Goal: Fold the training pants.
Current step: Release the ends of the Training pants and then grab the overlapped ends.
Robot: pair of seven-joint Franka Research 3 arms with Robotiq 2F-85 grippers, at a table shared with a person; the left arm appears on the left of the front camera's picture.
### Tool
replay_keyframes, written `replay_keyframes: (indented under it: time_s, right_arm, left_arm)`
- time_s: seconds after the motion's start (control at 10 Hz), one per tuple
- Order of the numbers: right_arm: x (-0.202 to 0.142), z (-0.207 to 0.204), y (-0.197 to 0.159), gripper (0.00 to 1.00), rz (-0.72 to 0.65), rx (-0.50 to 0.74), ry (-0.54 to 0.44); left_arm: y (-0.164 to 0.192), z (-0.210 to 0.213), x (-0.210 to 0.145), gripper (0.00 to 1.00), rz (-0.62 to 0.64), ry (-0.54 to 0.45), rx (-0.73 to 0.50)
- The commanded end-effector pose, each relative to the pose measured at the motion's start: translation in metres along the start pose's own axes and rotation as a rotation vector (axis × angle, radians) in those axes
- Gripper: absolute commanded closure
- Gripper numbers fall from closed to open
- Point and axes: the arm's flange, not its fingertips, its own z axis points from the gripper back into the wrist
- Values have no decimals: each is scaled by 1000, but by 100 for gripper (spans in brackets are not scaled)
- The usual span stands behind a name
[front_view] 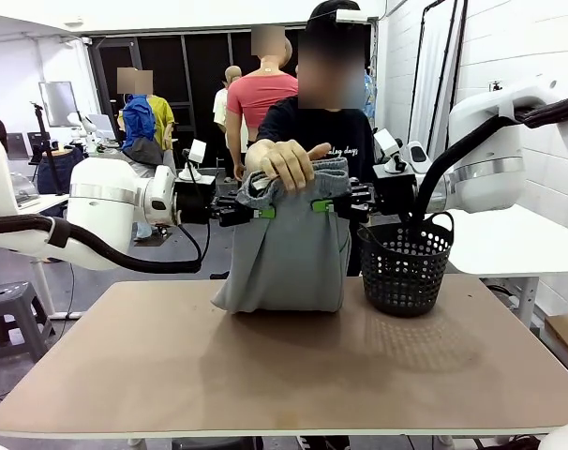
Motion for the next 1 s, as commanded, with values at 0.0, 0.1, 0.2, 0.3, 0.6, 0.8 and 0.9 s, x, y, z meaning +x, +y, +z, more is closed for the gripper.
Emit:
replay_keyframes:
  time_s: [0.0, 0.1, 0.2, 0.3, 0.6, 0.8, 0.9]
  right_arm:
    - [0, 0, 1, 100, 2, -3, -13]
    - [0, 0, 1, 100, 2, -3, -13]
    - [0, 0, 1, 100, 2, -3, -13]
    - [0, 0, 1, 100, 2, -3, -13]
    - [0, 0, 1, 100, 2, -3, -13]
    - [0, 0, 1, 100, 2, -3, -13]
    - [0, 0, 1, 100, 2, -3, -13]
  left_arm:
    - [0, 0, 3, 100, -3, 2, 6]
    - [0, 0, 3, 100, -3, 2, 6]
    - [0, 0, 3, 100, -3, 2, 6]
    - [0, 0, 3, 100, -3, 2, 6]
    - [0, 0, 3, 100, -3, 2, 6]
    - [0, 0, 3, 100, -3, 2, 6]
    - [0, 0, 3, 100, -3, 2, 6]
